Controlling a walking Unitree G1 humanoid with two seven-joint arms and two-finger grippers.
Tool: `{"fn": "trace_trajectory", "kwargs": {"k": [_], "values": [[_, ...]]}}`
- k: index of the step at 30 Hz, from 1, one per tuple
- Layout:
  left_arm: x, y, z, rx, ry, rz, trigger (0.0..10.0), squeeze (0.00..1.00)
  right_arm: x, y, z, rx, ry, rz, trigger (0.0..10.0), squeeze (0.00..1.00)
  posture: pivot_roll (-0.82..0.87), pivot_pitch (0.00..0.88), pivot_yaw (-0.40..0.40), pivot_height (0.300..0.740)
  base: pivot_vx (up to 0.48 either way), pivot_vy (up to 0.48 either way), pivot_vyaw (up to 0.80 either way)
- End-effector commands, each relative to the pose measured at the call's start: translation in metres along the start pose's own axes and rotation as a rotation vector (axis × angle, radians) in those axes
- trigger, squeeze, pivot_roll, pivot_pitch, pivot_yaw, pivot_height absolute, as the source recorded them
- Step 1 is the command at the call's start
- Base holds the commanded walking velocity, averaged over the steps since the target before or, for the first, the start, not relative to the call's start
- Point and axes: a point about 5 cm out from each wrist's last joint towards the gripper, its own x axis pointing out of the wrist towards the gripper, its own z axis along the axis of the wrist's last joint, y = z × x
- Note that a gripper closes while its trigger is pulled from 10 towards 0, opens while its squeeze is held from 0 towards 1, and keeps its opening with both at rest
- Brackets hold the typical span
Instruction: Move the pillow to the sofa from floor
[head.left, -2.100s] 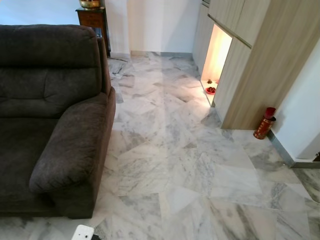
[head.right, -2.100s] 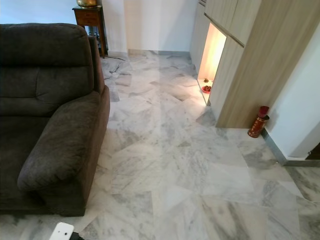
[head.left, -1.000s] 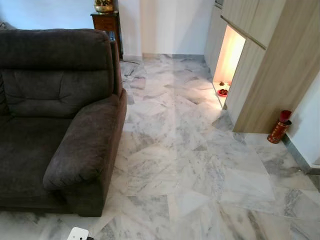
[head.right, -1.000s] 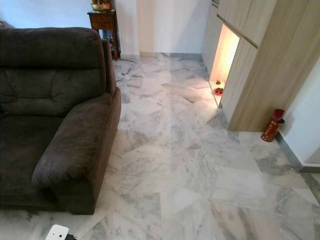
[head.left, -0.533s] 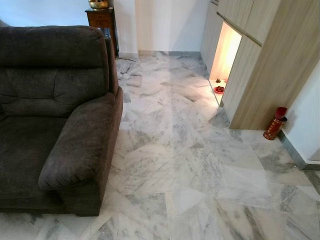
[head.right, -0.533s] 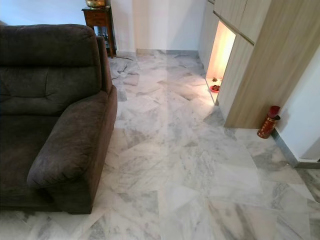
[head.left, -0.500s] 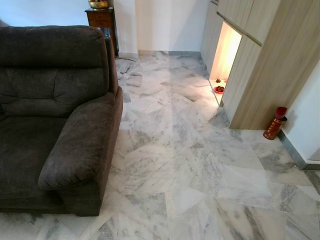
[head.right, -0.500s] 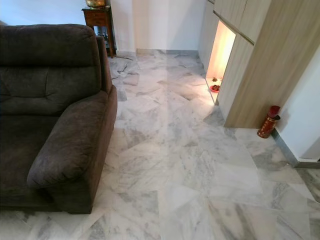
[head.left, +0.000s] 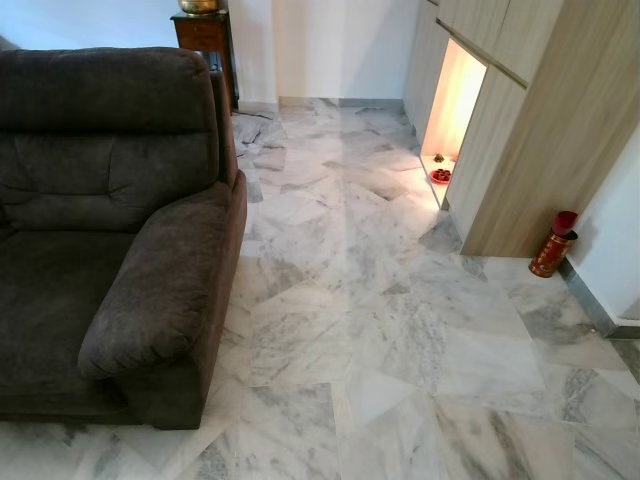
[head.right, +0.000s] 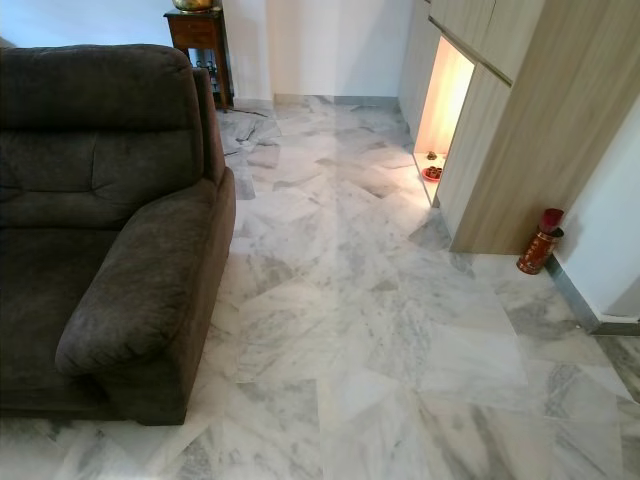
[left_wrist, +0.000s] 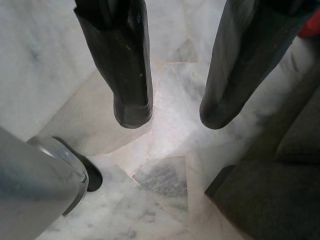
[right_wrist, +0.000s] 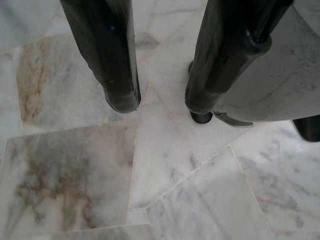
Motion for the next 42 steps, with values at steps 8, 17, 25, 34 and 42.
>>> {"fn": "trace_trajectory", "kwargs": {"k": [8, 17, 25, 34, 42], "values": [[-0.001, 0.001, -0.008, -0.268, 0.056, 0.071, 10.0, 0.00, 0.000, 0.002, 0.001, 0.005, -0.028, 0.036, 10.0, 0.00, 0.07, 0.025, 0.003, 0.740, 0.000, 0.000, 0.55], [-0.001, 0.001, -0.008, -0.356, 0.053, 0.078, 10.0, 0.00, 0.000, 0.004, 0.003, 0.012, -0.031, 0.040, 10.0, 0.00, 0.07, 0.023, 0.006, 0.740, 0.000, 0.000, 0.80], [0.000, 0.006, -0.005, -0.350, 0.044, 0.076, 10.0, 0.00, 0.001, 0.008, 0.003, 0.061, -0.033, 0.044, 10.0, 0.00, 0.07, 0.053, 0.006, 0.740, 0.000, 0.000, 0.40], [0.003, 0.002, 0.001, -0.331, 0.023, 0.044, 10.0, 0.00, 0.002, 0.009, 0.009, 0.076, -0.049, 0.044, 10.0, 0.00, 0.07, 0.066, 0.002, 0.740, 0.000, 0.000, 0.00], [0.002, -0.001, 0.000, -0.340, 0.034, 0.038, 10.0, 0.00, 0.002, 0.010, 0.007, 0.086, -0.029, 0.053, 10.0, 0.00, 0.07, 0.073, 0.002, 0.740, 0.000, 0.000, -0.40]]}}
